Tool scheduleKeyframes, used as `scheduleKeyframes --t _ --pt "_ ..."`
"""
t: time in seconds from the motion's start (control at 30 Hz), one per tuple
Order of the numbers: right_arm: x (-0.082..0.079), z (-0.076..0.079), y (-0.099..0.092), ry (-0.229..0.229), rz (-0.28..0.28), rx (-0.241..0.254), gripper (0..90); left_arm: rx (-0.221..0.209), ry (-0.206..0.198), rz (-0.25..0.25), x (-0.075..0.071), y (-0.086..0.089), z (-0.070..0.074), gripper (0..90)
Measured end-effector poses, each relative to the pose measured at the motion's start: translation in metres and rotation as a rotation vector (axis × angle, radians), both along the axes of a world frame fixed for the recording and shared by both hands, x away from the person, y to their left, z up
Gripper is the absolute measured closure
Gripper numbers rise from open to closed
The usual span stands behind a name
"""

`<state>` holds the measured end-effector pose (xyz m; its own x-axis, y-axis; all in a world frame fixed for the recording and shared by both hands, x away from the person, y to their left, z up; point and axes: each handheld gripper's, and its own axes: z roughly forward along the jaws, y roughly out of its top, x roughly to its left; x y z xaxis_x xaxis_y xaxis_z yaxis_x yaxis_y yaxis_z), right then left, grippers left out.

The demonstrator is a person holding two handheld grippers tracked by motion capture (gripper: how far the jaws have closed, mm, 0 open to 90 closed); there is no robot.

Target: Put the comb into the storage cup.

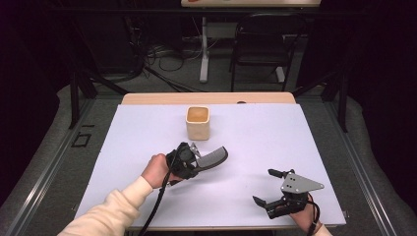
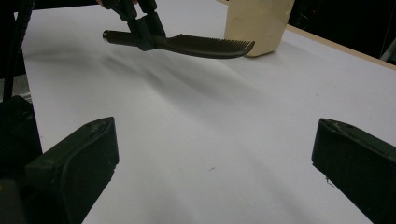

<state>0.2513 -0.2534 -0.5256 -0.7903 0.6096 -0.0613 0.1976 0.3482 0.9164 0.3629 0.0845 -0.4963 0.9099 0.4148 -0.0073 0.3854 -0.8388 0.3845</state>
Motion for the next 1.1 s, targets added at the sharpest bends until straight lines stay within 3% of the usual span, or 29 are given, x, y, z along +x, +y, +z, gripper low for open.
scheduleKeyframes --t 0.63,1.1 --pt "0.000 0.000 0.000 -0.002 -0.005 0.000 0.0 -0.120 -0.072 0.052 -0.003 0.015 0.004 72.4" --pt "0.001 0.000 0.000 0.001 -0.001 0.000 0.0 -0.288 -0.143 0.122 -0.006 0.031 0.001 72.4"
